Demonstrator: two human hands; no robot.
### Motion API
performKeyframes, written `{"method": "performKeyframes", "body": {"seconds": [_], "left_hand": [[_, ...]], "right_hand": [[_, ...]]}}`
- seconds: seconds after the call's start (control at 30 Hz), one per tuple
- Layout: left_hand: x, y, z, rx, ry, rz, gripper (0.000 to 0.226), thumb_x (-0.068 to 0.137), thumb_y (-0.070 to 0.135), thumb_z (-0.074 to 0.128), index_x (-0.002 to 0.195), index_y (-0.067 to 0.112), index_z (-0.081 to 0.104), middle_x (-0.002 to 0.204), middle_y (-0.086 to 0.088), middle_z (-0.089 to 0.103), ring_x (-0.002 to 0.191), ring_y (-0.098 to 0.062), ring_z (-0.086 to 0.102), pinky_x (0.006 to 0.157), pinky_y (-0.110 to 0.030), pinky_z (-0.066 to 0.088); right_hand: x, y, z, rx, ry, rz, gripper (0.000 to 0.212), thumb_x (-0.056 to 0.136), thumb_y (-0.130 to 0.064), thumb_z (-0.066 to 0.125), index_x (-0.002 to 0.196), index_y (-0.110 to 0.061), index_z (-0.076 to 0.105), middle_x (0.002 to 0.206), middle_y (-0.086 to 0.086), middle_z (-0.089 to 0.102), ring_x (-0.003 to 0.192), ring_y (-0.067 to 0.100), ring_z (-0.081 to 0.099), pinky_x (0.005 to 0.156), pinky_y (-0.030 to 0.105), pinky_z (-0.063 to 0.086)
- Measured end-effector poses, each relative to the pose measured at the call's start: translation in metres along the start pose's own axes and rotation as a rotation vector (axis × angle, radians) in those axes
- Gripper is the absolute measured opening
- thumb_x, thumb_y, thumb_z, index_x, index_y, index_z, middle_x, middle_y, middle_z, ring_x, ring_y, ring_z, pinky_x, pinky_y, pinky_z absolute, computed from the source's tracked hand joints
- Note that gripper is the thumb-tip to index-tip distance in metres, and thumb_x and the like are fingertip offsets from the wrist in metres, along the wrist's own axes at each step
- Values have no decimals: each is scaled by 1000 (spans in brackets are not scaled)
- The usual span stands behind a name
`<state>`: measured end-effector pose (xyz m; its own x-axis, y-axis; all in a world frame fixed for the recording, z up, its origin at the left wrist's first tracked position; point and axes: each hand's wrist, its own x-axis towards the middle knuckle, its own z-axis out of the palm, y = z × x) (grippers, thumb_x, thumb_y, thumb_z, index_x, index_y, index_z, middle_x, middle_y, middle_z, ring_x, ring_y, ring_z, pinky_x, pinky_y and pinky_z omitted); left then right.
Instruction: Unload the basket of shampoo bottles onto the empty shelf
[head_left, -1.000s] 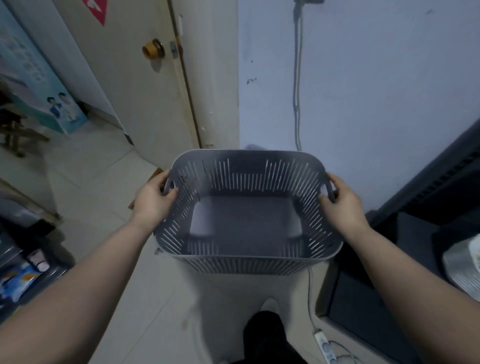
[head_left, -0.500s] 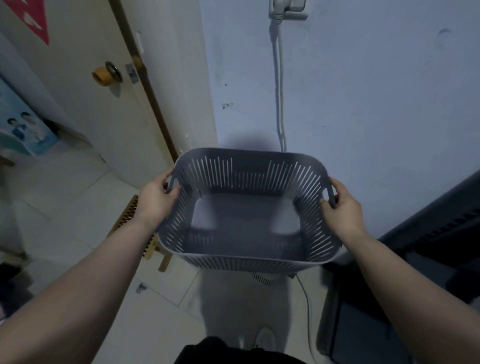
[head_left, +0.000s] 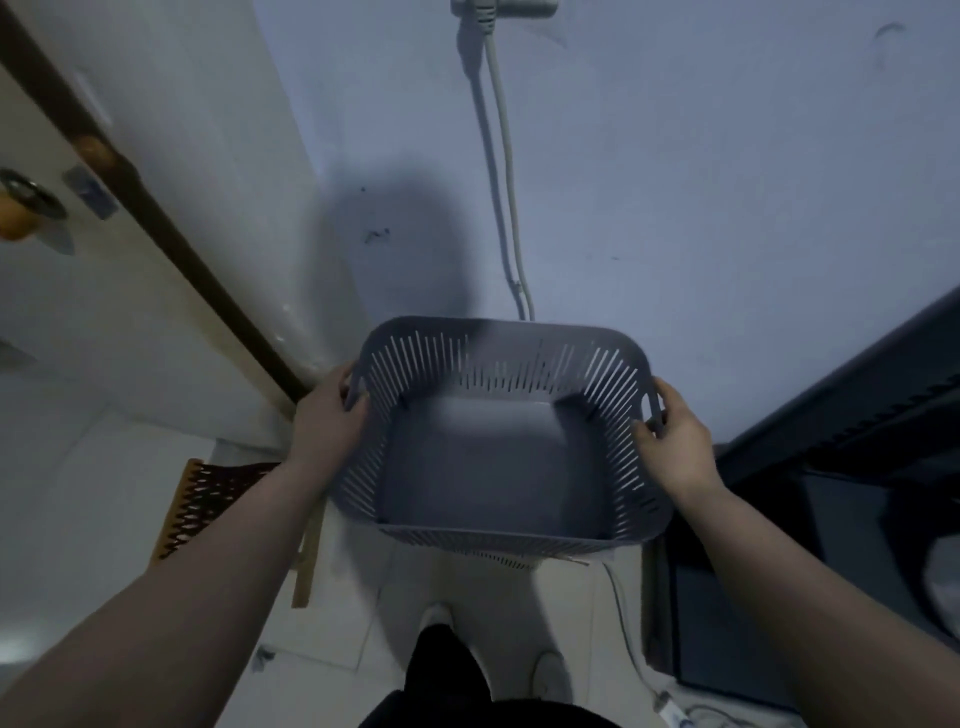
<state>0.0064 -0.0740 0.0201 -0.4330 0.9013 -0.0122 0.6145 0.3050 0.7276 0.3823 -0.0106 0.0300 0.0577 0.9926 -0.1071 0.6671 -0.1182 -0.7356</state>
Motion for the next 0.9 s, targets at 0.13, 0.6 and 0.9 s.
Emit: {"method": "performKeyframes", "body": {"seconds": [0.13, 0.6, 0.9], "left_hand": [[29, 0, 11, -28, -49, 17, 36, 95, 44, 52, 130, 35, 53, 112, -1, 67, 102, -26, 62, 74, -29, 40], [65, -10, 34, 12, -94, 235, 40, 91, 6, 56, 131, 12, 55, 117, -15, 66, 105, -33, 62, 78, -20, 36], [66, -9, 34, 315, -236, 334, 66, 88, 5, 62, 145, -5, 32, 153, -24, 29, 142, -38, 28, 116, -37, 20]], "right_hand": [[3, 2, 16, 8, 43, 52, 50, 90, -25, 54, 138, -32, 41, 100, 3, 67, 84, 22, 64, 77, 36, 50], [3, 0, 55, -134, 124, 116, 60, 89, -6, 53, 146, -6, 33, 135, 23, 46, 108, 39, 55, 92, 39, 45], [-1, -1, 61, -371, 76, 81, 68, 91, -8, 48, 151, -4, 16, 160, 11, 11, 145, 27, 17, 112, 38, 26]]}}
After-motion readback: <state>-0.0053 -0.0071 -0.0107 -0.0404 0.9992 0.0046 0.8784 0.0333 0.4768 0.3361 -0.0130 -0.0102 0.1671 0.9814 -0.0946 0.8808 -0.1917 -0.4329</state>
